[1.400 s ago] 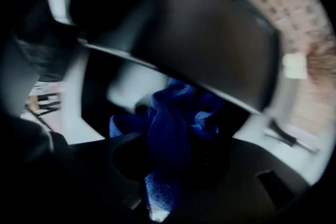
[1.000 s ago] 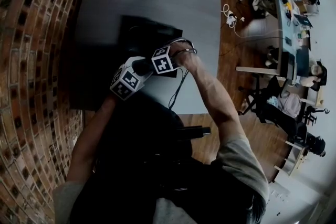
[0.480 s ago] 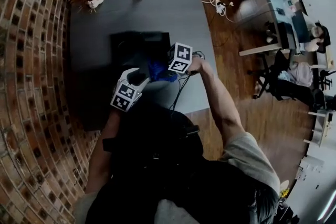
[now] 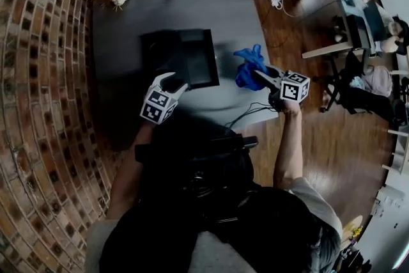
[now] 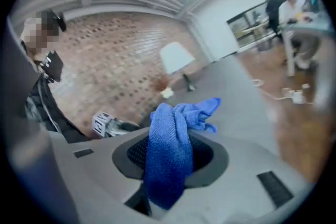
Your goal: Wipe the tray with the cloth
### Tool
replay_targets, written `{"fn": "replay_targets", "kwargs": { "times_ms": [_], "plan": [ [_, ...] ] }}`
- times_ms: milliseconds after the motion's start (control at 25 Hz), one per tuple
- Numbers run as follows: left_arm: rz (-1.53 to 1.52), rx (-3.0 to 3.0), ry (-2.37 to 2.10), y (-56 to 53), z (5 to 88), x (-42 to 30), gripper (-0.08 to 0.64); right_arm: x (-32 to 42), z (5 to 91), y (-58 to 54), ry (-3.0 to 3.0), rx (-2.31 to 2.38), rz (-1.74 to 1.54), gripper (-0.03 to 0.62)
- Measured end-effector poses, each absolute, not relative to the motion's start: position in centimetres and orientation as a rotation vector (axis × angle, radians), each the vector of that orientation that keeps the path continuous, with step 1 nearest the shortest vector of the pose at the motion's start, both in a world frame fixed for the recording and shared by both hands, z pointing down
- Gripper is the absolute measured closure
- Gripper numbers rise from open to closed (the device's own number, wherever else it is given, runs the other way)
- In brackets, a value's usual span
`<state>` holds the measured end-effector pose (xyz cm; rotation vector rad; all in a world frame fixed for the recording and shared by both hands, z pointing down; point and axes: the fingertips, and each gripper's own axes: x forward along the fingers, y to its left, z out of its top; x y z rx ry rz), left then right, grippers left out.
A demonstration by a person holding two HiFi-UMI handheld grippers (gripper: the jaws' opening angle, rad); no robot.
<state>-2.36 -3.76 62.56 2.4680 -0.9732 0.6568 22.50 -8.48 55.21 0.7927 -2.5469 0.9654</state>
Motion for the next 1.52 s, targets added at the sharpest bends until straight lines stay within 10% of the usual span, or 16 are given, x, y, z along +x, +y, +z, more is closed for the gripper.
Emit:
{"fn": "replay_targets", "kwargs": {
  "times_ms": [360,720,1520],
  "plan": [
    [0.563,2.441,-0.979,-4.0,61.8,-2.9,0.339,31.8,70.7,2.4,-1.664,0.720,0.432,0.387],
    [0.365,2.380,-1.084,-4.2,59.1,-5.8,0.331,34.5,61.8,-0.3,-1.696,0.856,0.377,0.269],
    [-0.058,1.920,-1.229,-7.3,62.9,-13.3,0.330,5.5,65.5,-6.6,-2.303,0.467,1.004,0.319]
  ]
}}
